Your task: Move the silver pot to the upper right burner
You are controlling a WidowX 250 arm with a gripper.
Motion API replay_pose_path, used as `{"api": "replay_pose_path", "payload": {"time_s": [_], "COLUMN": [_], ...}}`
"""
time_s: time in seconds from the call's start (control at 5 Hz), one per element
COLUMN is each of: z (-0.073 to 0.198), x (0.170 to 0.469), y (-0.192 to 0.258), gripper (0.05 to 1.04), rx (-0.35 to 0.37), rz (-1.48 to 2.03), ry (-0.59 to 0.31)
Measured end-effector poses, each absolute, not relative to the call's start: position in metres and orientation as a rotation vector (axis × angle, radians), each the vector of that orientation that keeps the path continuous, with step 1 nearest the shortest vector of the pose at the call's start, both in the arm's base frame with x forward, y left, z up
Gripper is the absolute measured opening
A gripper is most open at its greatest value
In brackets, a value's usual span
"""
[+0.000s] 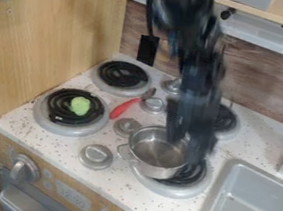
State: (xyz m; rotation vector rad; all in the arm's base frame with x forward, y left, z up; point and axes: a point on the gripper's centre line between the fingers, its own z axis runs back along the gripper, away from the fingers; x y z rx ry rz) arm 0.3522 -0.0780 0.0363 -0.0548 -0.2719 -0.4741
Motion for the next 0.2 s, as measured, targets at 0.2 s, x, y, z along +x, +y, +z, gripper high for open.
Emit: {"api": "replay_pose_path", "payload": {"time_s": [0.2], "z": [0.0572], "x": [0.3454], "y": [-0.0729], "gripper": [1.022], "rx": [-0.047], "rz": [-0.372], "ry": [-0.256]}}
